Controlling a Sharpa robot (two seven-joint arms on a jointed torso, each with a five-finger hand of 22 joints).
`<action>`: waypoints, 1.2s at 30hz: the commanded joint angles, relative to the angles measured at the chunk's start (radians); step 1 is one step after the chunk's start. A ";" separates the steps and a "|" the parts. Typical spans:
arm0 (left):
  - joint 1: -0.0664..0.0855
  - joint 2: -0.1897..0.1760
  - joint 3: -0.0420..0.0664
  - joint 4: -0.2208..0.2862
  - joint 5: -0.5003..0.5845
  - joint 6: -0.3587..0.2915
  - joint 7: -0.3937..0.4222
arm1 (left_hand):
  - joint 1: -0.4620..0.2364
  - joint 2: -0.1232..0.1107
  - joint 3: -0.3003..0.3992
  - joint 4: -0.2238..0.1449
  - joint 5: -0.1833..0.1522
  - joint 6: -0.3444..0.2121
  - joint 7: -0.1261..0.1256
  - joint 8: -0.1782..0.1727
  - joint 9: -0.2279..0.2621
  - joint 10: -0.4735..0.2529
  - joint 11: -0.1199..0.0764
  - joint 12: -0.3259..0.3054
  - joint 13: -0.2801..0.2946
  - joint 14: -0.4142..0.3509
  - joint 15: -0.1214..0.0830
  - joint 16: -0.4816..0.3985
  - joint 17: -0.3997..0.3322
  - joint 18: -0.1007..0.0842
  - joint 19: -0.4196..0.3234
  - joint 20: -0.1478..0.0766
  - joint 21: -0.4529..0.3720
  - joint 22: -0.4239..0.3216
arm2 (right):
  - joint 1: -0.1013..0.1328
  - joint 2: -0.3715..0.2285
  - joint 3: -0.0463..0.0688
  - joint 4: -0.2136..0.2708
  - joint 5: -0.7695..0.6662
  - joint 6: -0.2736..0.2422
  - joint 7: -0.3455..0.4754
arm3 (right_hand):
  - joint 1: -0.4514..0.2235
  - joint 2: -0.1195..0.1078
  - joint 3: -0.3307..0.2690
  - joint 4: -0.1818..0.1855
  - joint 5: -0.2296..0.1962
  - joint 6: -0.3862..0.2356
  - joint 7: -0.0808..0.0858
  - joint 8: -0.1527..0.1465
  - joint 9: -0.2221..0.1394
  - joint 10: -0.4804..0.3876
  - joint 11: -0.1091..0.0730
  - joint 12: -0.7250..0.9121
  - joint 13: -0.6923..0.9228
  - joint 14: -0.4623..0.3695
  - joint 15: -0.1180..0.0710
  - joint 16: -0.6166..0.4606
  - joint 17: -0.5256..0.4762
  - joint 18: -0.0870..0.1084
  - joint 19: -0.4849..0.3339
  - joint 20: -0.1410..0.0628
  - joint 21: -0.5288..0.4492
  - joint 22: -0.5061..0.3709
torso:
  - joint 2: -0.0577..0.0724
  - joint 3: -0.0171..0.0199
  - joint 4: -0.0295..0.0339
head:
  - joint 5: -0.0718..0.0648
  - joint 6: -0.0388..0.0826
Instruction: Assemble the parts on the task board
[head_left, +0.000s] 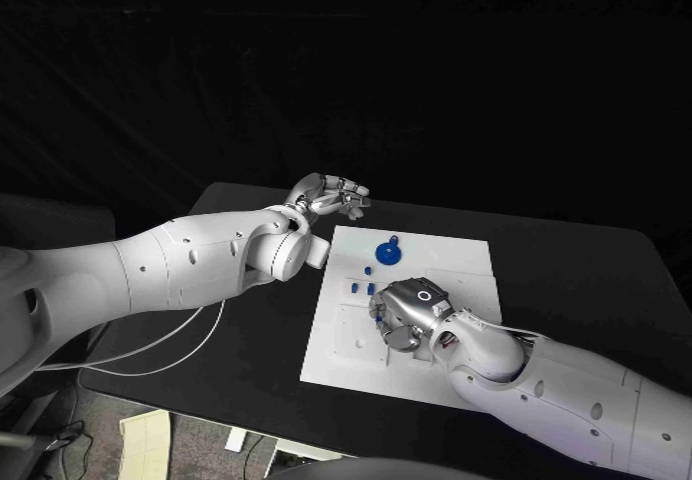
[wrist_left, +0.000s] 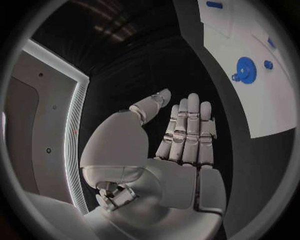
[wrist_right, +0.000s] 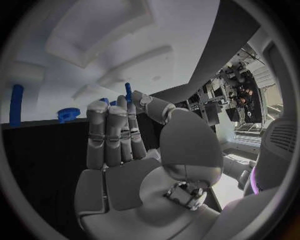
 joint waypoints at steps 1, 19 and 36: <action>0.002 0.002 0.001 0.002 -0.005 0.000 0.014 | 0.000 0.005 -0.006 0.001 -0.003 -0.005 -0.003 0.005 -0.001 0.002 0.000 0.006 -0.001 0.006 0.001 -0.004 0.002 0.011 0.001 -0.001 -0.003 0.001 | -0.001 0.003 0.000 -0.004 -0.014 0.007 -0.004 | 0.011 0.001 0.005 -0.003 0.000 0.004 0.001 0.004 0.001 0.021 0.013 0.003 0.002 0.000 -0.004 0.000 -0.001 0.064 0.000 -0.006 0.007 0.021 | 0.000 -0.0006 0.0002 | 0.000 -0.001; 0.002 0.002 0.001 0.002 -0.006 0.001 0.013 | 0.000 0.005 -0.006 0.000 -0.003 -0.006 -0.003 0.005 -0.002 0.001 0.000 0.006 -0.002 0.006 0.002 -0.006 0.003 0.011 0.001 -0.001 -0.004 0.002 | -0.005 0.009 -0.010 -0.011 -0.004 0.030 0.006 | 0.009 0.002 0.005 -0.002 0.000 0.004 0.001 0.004 0.001 0.021 0.013 0.002 0.002 0.001 -0.004 0.000 -0.002 0.064 0.000 -0.006 0.008 0.021 | 0.000 0.0005 -0.0005 | 0.005 -0.009; 0.002 0.002 0.001 -0.001 -0.007 0.002 0.012 | 0.002 0.006 -0.006 0.000 -0.002 -0.006 -0.003 0.005 -0.002 0.001 0.000 0.005 -0.002 0.007 0.002 -0.008 0.005 0.011 0.002 -0.001 -0.006 0.002 | -0.008 0.014 -0.014 -0.018 -0.009 0.079 -0.007 | 0.008 0.003 0.005 -0.003 0.001 0.004 0.001 0.004 0.001 0.021 0.013 0.001 0.002 0.001 -0.004 0.000 -0.004 0.064 0.000 -0.006 0.009 0.021 | 0.000 0.0003 -0.0009 | 0.006 -0.012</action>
